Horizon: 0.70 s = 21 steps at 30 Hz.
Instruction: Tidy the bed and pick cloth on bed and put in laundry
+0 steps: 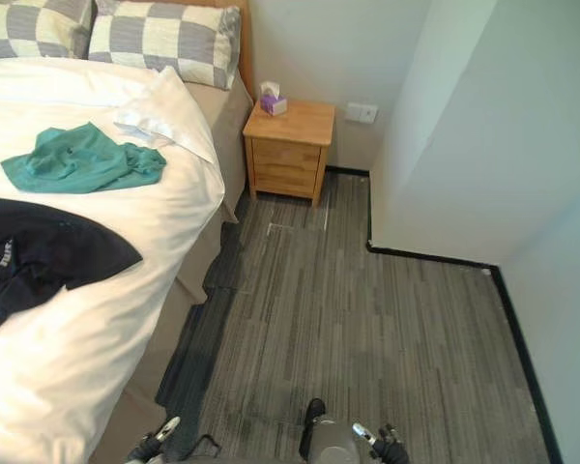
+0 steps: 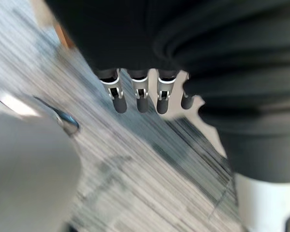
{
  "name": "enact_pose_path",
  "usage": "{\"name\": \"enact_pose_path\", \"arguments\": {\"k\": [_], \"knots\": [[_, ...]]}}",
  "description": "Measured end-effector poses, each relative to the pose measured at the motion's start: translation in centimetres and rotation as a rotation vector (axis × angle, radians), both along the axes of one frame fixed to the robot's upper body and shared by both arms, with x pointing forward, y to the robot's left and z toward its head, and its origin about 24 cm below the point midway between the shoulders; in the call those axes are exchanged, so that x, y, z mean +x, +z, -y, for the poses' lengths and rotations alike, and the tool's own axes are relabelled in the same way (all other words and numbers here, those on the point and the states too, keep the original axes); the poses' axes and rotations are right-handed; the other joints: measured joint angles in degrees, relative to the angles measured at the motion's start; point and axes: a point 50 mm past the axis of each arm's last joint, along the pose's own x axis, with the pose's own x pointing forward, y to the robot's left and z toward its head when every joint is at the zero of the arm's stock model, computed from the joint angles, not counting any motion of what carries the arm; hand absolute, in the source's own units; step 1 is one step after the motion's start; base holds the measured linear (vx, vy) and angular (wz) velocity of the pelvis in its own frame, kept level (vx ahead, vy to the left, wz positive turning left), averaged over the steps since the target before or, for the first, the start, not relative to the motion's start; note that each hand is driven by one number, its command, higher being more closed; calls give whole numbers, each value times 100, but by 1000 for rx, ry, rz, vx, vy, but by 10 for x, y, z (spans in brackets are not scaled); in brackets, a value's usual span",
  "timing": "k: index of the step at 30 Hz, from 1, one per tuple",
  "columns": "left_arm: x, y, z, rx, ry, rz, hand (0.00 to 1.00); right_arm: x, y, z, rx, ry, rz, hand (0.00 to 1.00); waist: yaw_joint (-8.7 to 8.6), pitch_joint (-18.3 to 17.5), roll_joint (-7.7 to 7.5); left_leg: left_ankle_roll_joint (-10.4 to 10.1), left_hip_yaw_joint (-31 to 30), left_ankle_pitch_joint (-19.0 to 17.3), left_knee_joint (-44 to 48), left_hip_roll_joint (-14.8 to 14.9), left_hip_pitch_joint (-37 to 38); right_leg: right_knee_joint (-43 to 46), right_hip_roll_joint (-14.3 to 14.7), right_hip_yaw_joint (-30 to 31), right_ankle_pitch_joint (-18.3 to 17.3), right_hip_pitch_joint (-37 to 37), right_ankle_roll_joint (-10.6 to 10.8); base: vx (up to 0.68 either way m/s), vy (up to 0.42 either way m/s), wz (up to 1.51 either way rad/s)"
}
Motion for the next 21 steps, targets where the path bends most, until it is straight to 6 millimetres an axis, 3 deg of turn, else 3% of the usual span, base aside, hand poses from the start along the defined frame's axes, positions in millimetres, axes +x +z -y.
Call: {"name": "enact_pose_path", "arguments": {"k": [2, 5, 6, 8, 10, 12, 13, 14, 15, 16, 17, 20, 21], "knots": [[2, 1, 0, 12, -9, 9, 0, -2, -2, -1, 11, -4, -24, 0, -4, -46, 1, -114, -38, 118, 687, 111, -135, 214, 107, -2, -459, 117, -66, 415, -350, -12], [9, 3, 6, 5, -12, 71, 0, -2, -1, 3, 0, 28, -32, 0, -113, -81, 89, -487, -321, 560, 3600, 443, -1473, -269, 423, -31, -600, 664, -91, 301, -195, 0], [13, 5, 7, 6, -18, 108, 0, -1, 0, 5, -10, 53, -34, 0, -87, -29, 193, -476, -252, 546, 5042, 705, -2149, -604, 619, -16, -608, 1129, -211, 448, -166, -13], [17, 8, 3, 22, -21, 124, 0, 0, -1, 4, -6, 76, -34, 0, -47, 3, 150, -414, -82, 471, 5637, 744, -2704, -940, 651, 56, -698, 1632, -311, 365, -80, -21], [22, 11, 1, 30, -24, 151, 0, 2, 0, 3, 3, 82, -24, 0, 11, 30, 119, -312, 136, 314, 5275, 633, -3215, -1305, 638, 220, -701, 2045, -291, 371, -2, -43], [27, 14, -2, 41, -26, 174, 0, 6, 0, -1, 22, 88, -8, 0, 64, 101, 31, -228, 457, 161, 3986, 368, -3421, -1492, 441, 374, -667, 2328, -138, 428, 100, -62], [29, 15, -3, 44, -30, 183, 0, 7, 0, -5, 34, 83, 3, 0, 65, 131, -63, -184, 714, 319, 2577, 99, -3400, -1596, 243, 465, -721, 2507, 23, 476, 168, -60], [30, 15, 0, 40, -44, 186, 0, 6, -1, -6, 37, 75, 11, 0, 71, 127, -50, -51, 944, 961, 1075, -48, -3274, -1733, 134, 550, -785, 2659, 182, 484, 187, -59], [30, 15, 1, 35, -39, 190, 0, 4, -1, -7, 39, 70, 13, 0, 99, 132, -50, 74, 1027, 1494, 875, -67, -3219, -1793, 92, 612, -823, 2751, 271, 516, 213, -48], [32, 15, -1, 36, -32, 195, 0, 3, -2, -12, 40, 87, 9, 0, 121, 76, -204, 311, 1270, 1510, 724, -289, -3076, -1901, -128, 654, -795, 2920, 390, 538, 204, -25], [38, 18, -3, 46, -38, 213, 0, 6, -1, -18, 41, 100, 25, 0, 86, 80, -301, 408, 1350, 1353, 746, -381, -3074, -1929, -245, 635, -587, 2907, 430, 536, 197, -14], [43, 19, -5, 56, -76, 214, 0, 5, -2, -23, 40, 90, 17, 0, 134, 38, -404, 648, 1487, 1078, 998, -490, -3020, -1816, -395, 665, -146, 2923, 502, 563, 239, 7], [43, 18, -4, 60, -110, 199, 0, 6, -2, -23, 41, 86, 22, 0, 151, 27, -416, 760, 1576, 954, 956, -577, -2886, -1259, -479, 672, -19, 2760, 599, 422, 198, 27]]}}
